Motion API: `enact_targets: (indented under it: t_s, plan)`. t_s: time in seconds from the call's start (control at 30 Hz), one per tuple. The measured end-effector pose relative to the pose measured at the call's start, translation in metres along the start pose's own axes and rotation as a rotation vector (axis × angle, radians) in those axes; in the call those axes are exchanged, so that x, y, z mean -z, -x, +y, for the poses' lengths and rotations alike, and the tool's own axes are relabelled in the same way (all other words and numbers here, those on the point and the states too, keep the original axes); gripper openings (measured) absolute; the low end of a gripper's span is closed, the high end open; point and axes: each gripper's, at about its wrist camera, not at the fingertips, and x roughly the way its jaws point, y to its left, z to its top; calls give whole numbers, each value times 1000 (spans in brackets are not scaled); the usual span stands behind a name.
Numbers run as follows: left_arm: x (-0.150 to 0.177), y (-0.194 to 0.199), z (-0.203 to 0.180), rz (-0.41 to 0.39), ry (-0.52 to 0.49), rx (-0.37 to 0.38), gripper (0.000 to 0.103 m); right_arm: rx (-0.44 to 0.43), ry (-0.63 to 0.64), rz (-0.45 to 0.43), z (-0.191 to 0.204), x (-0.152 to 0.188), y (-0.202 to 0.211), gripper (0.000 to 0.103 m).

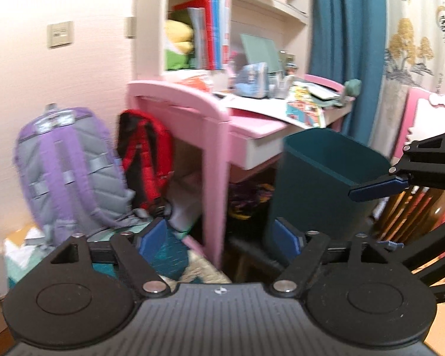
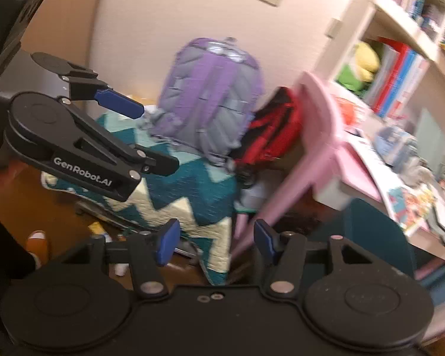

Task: Collect trash
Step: 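Move both tools back toward the remaining trash on the floor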

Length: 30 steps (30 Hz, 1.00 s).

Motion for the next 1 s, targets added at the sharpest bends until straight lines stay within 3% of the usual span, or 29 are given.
enact_targets:
  t_s: [0.3, 0.53, 0.63, 1.0]
  plan:
    - [69, 30, 80, 36, 78, -95, 81, -166, -19, -20, 65, -15, -56, 55]
    - [131, 29, 142, 91, 158, -133, 90, -300, -54, -6, 122, 2, -134, 55]
    - [156, 20, 169, 112, 206, -141, 100, -305, -57, 8, 140, 16, -168, 55]
    - [257, -66, 243, 271, 213, -154, 100, -313, -200, 182, 173, 72, -320, 55]
